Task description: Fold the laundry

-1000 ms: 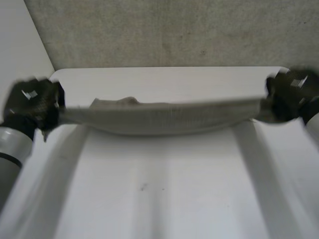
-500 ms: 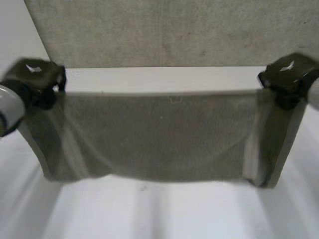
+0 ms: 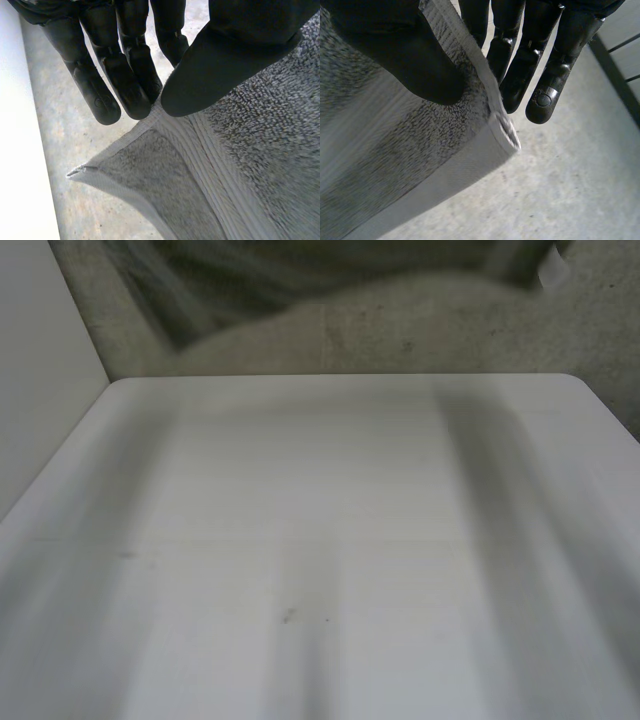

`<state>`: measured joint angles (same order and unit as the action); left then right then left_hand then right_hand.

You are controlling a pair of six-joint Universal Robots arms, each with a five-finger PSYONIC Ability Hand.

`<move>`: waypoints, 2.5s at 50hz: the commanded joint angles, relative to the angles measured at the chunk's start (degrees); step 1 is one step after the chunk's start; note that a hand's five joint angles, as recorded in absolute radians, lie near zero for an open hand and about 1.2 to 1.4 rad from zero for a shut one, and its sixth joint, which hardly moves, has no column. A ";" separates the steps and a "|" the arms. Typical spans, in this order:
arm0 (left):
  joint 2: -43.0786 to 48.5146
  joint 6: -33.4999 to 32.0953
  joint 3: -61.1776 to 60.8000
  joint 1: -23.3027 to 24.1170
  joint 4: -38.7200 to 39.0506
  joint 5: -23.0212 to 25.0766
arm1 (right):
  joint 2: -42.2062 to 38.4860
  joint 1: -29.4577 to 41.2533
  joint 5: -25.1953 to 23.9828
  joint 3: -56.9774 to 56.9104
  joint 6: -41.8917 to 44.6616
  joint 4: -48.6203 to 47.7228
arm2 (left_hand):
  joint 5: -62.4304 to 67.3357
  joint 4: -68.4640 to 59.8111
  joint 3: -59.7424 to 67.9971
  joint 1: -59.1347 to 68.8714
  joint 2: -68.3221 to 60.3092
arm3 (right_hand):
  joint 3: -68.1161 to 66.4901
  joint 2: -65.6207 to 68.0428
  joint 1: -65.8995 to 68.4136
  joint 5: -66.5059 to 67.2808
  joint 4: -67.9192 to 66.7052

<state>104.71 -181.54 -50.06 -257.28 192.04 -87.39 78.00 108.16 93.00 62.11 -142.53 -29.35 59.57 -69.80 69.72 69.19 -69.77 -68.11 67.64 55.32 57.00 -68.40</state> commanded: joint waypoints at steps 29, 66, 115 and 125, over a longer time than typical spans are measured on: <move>-6.14 -30.95 -63.81 -6.92 -3.29 5.74 | -7.16 -2.87 -8.97 35.01 15.09 42.09 | 10.43 -10.20 10.28 10.81 -10.23 | -11.89 12.36 24.68 13.00 -11.60; 23.96 -36.69 -25.96 0.47 -1.14 7.85 | -22.45 -0.06 1.05 18.23 16.32 15.81 | 10.43 -10.20 10.28 10.81 -10.23 | -11.89 12.36 24.68 13.00 -11.60; -2.58 -6.81 -51.28 -1.91 9.05 5.39 | -7.67 -15.87 -15.38 41.69 -7.76 24.79 | -59.57 59.80 -59.72 -59.19 59.77 | 25.23 -24.76 -12.44 -24.13 25.53; -2.49 -6.81 -53.12 -2.52 10.81 5.39 | -11.19 -17.11 -16.09 42.13 -6.80 20.30 | -59.57 59.80 -59.72 -59.19 59.77 | 17.01 -16.54 -4.22 -15.91 17.31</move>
<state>102.18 -188.33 -102.42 -259.68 201.89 -82.02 69.17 91.56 76.98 104.42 -150.12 -7.05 1.84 -9.62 9.55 10.28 -9.51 -40.20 39.97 34.37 28.40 -40.08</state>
